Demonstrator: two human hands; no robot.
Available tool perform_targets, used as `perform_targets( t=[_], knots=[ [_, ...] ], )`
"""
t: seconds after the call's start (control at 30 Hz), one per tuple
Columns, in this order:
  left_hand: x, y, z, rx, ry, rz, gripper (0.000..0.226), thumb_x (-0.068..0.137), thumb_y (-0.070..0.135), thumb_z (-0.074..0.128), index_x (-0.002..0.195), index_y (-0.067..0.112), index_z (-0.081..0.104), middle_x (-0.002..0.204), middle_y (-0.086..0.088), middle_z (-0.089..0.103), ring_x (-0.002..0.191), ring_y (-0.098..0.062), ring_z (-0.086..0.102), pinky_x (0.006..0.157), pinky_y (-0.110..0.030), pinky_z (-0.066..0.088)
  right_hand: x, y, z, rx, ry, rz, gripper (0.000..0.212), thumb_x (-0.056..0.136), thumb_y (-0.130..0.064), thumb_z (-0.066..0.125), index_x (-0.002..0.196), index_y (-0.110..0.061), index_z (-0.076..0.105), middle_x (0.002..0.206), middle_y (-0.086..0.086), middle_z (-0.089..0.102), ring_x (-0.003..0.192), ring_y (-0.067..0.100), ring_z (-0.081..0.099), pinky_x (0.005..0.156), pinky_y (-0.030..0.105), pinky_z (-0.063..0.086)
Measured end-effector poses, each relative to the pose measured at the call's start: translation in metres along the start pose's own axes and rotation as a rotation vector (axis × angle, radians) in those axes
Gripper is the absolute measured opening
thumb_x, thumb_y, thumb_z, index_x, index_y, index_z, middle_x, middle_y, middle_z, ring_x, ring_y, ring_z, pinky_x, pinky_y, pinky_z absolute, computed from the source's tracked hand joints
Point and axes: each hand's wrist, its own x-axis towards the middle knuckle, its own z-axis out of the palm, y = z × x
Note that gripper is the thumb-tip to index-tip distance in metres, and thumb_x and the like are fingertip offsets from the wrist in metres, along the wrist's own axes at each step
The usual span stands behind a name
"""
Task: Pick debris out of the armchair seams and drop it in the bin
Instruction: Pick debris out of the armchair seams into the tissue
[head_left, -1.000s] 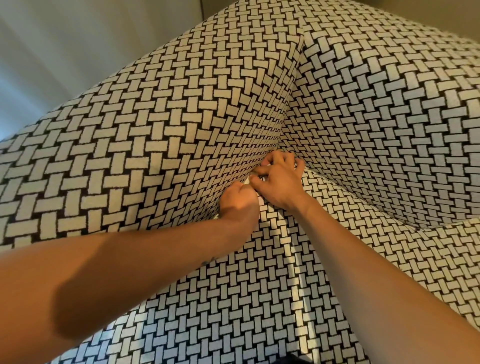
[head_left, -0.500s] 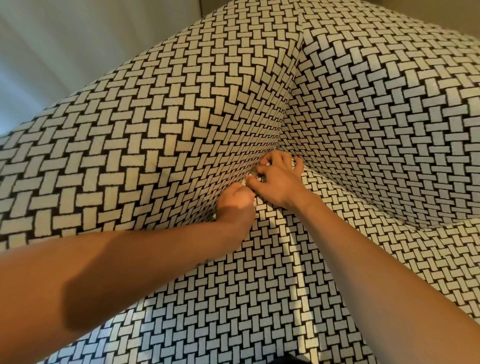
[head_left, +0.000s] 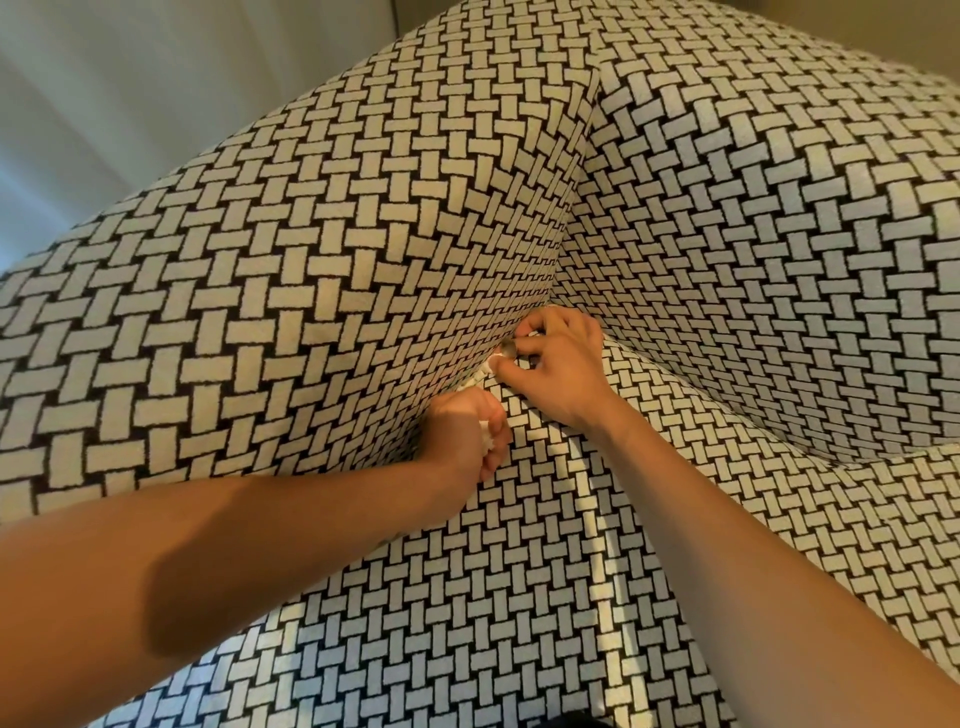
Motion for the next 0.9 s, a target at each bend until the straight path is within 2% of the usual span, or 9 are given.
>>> perform_targets(
  t=[0.17,0.3,0.43,0.57,0.63,0.73,0.9],
  knots=[
    [0.001,0.006,0.000,-0.007,-0.062,-0.098,0.026,0.086,-0.002,0.040,0.061,0.006,0.043,0.051,-0.008,0.044,0.044,-0.019,0.037,0.045,-0.023,0.028,-0.006,0.000,-0.006,0.193,0.028,0.054,0.015,0.091,-0.049,0.065,0.079,-0.039,0.068,0.118,-0.017,0.054,0.128,0.014,0.030,0.106,0.027,0.013],
    [0.002,0.004,-0.002,-0.059,-0.102,-0.086,0.028,0.087,0.007,0.041,0.059,0.005,0.047,0.049,-0.009,0.046,0.040,-0.021,0.040,0.042,-0.020,0.029,-0.020,0.001,-0.013,0.343,0.026,0.080,0.017,0.093,-0.043,0.067,0.093,-0.030,0.077,0.117,-0.018,0.060,0.126,0.011,0.036,0.112,0.031,0.025],
    [0.006,0.002,-0.003,-0.084,-0.102,-0.025,0.043,0.093,0.018,0.037,0.055,0.004,0.053,0.050,-0.012,0.055,0.036,-0.022,0.046,0.036,-0.016,0.028,-0.042,-0.005,-0.025,0.628,0.052,0.130,0.014,0.095,-0.032,0.068,0.098,-0.026,0.080,0.108,-0.016,0.071,0.119,0.008,0.055,0.109,0.037,0.041],
    [0.006,0.001,-0.003,-0.171,-0.134,-0.051,0.064,0.105,0.045,0.028,0.066,0.005,0.059,0.051,-0.010,0.057,0.036,-0.021,0.050,0.035,-0.017,0.027,-0.068,-0.015,-0.041,0.796,-0.036,0.163,0.016,0.093,-0.027,0.071,0.106,-0.028,0.080,0.104,-0.013,0.073,0.100,0.004,0.064,0.093,0.028,0.051],
    [0.005,0.002,-0.003,-0.203,-0.141,-0.059,0.060,0.105,0.050,0.030,0.078,0.006,0.062,0.053,-0.008,0.058,0.038,-0.021,0.051,0.036,-0.018,0.028,-0.075,-0.020,-0.046,0.759,-0.132,0.153,0.017,0.090,-0.027,0.074,0.106,-0.031,0.080,0.097,-0.009,0.071,0.092,0.004,0.063,0.086,0.022,0.051],
    [0.007,0.000,-0.002,-0.046,-0.122,-0.022,0.051,0.105,0.041,0.037,0.079,0.005,0.061,0.048,-0.007,0.059,0.038,-0.021,0.050,0.035,-0.021,0.030,-0.077,-0.028,-0.046,0.740,-0.247,0.149,0.019,0.088,-0.021,0.076,0.106,-0.028,0.080,0.090,-0.007,0.070,0.082,0.002,0.064,0.076,0.016,0.050],
    [0.008,0.002,-0.001,0.024,-0.122,-0.047,0.038,0.102,0.030,0.043,0.080,0.006,0.062,0.053,-0.009,0.053,0.035,-0.018,0.045,0.034,-0.017,0.027,-0.080,-0.027,-0.042,0.762,-0.125,0.185,0.016,0.083,-0.022,0.082,0.098,-0.023,0.081,0.095,-0.003,0.076,0.093,0.016,0.070,0.089,0.030,0.057]
  ],
)
